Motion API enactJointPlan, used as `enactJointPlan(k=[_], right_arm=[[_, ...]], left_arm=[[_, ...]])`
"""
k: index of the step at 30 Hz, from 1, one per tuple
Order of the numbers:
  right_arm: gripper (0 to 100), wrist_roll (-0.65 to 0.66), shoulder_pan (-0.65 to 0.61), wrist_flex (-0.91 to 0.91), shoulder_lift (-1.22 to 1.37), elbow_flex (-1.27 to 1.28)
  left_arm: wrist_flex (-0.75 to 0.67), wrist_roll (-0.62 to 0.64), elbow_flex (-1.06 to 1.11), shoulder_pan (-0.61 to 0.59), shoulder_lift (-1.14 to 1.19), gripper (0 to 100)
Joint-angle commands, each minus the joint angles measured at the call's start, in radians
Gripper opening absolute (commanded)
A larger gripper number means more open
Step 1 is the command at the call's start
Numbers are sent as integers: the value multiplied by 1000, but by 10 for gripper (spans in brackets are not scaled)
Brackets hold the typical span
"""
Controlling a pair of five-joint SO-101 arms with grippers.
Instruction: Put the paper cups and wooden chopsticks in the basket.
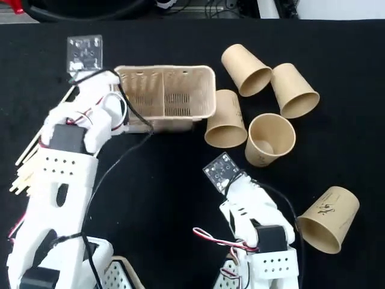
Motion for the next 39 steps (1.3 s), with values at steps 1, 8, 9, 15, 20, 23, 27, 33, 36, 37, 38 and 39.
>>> enactJointPlan(k=[1,8,9,15,20,23,27,33,36,37,38,39], right_arm=[[117,8,-6,8,-47,-7],[117,9,-6,8,-47,-7],[117,11,-6,8,-47,-7],[117,11,-6,8,-47,-7],[117,12,-6,8,-47,-7],[117,12,-6,8,-47,-7],[117,12,-5,8,-51,-7],[117,12,17,44,-53,-62],[118,12,32,57,-53,-151],[119,15,32,60,-53,-180],[120,37,28,68,-51,-205],[120,78,28,80,-51,-228]], left_arm=[[72,9,-180,2,-44,28],[89,9,-176,-1,5,33],[87,9,-166,-1,20,34],[84,68,-162,-5,68,180],[91,175,-156,-5,75,227],[92,176,-153,-5,69,229],[135,170,-171,2,66,232],[390,32,-278,-10,68,232],[433,31,-292,-48,68,232],[439,29,-292,-58,68,233],[439,18,-289,-67,68,234],[440,-5,-285,-74,68,245]])
